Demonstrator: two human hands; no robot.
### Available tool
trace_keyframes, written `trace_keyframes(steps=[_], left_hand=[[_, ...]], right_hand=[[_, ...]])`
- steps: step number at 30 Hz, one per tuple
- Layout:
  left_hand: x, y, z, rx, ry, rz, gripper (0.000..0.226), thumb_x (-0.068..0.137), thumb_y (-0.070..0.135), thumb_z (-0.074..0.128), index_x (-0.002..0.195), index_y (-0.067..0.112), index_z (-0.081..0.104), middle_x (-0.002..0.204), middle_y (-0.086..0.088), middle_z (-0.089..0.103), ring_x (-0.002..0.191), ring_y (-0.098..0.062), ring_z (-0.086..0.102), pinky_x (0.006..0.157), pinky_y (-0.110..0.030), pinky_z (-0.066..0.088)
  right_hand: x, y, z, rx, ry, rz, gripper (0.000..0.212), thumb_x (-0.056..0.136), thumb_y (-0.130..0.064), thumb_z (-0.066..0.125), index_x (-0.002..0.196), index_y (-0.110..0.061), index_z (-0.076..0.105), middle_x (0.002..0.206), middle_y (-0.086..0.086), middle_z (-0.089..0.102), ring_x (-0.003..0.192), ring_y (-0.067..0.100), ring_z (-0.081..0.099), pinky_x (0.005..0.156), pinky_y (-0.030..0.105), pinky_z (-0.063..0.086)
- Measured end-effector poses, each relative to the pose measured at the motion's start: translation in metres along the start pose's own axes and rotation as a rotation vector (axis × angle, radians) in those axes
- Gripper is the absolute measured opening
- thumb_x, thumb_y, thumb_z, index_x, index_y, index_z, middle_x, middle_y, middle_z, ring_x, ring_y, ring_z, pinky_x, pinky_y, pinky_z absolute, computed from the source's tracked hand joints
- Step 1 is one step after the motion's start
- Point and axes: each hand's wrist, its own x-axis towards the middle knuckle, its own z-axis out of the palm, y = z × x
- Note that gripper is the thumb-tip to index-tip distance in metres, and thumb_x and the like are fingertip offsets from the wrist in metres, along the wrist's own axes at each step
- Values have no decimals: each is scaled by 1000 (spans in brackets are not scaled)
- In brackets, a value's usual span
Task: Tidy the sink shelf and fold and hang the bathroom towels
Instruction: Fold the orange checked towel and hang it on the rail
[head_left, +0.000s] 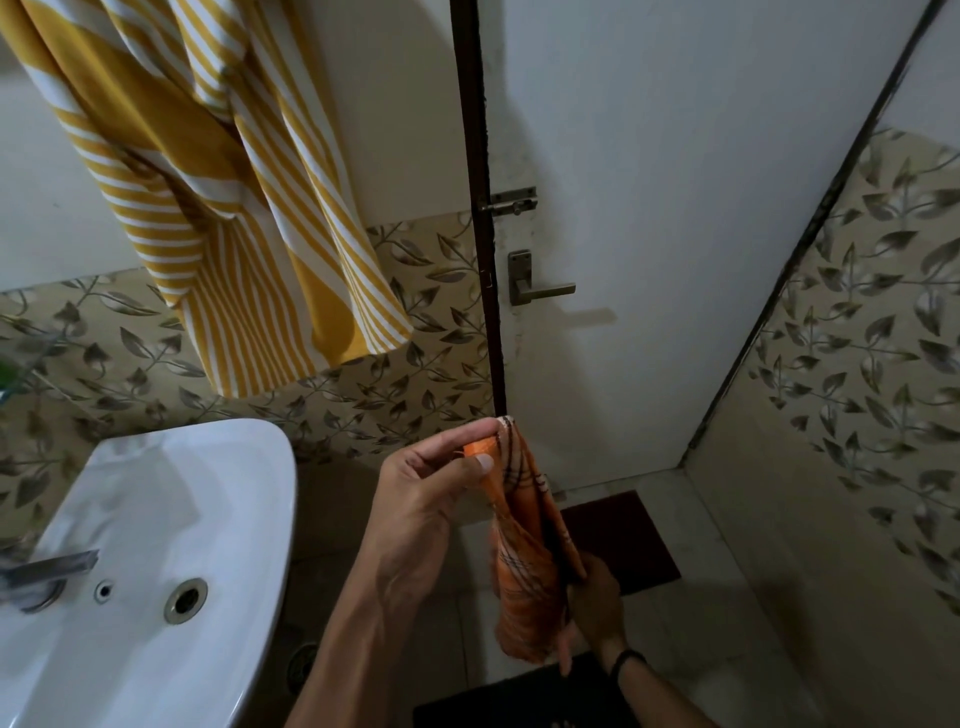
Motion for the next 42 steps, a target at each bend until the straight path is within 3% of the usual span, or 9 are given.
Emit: trace_keyframes(steps=[7,11,15,22,28,31,35,38,42], left_hand=[[12,10,-24,-69,143,66,34,78,-1,66,111,0,74,108,-14,76,99,-18,73,79,-23,59],[17,5,-35,-35,208,74,31,86,-6,63,115,0,72,107,-11,77,100,-16,73,78,-22,59],[24,-11,-42,70,253,35,27,89,-6,63,109,7,76,106,-10,78,101,-17,73,82,-26,57],[31,-55,-58,54,414,-75,29,89,-10,63,106,9,77,104,-13,78,95,-18,73,72,-22,57],[28,-78,-91,-78,785,-94,36,88,-13,62,119,3,72,102,-18,76,87,-23,75,67,-25,63],[27,-71,-116,-36,930,-5,37,89,-9,63,123,4,70,108,-16,75,96,-26,73,73,-24,61],[38,-78,-131,43,995,-122,36,85,-9,61,116,8,73,114,-17,72,111,-32,67,95,-36,55],[36,-81,-113,41,841,-215,36,84,-11,57,107,10,76,113,-24,72,114,-43,66,96,-45,55],[43,-80,-73,-75,699,-273,33,87,-11,59,113,4,74,106,-21,75,94,-29,73,90,-41,59]], right_hand=[[27,70,-30,-93,53,340,12,92,-20,63,95,-11,71,82,9,68,70,26,61,61,30,43],[58,103,-30,124,111,310,26,90,-49,64,97,-24,63,88,7,71,75,29,70,71,47,61],[35,-4,-40,398,128,188,28,102,-27,55,88,-4,63,81,17,65,63,23,61,62,36,52],[20,-114,-64,1057,-182,453,12,90,-3,67,100,2,69,88,19,73,89,31,67,98,44,51],[-29,-146,-97,1037,-211,237,38,85,13,60,107,-18,60,94,8,66,82,21,70,68,33,56],[-28,-152,-136,1214,-444,91,37,88,8,56,106,-23,63,94,1,71,82,13,73,73,27,61],[7,-144,-119,994,-167,56,23,85,4,62,82,-19,61,86,12,63,64,17,68,60,26,59],[-1,-155,-93,745,-261,24,27,83,18,53,73,-6,60,70,16,62,50,15,63,48,19,51],[-6,-165,-62,690,-262,-12,22,84,13,58,77,-3,71,85,18,74,74,28,70,62,26,57]])
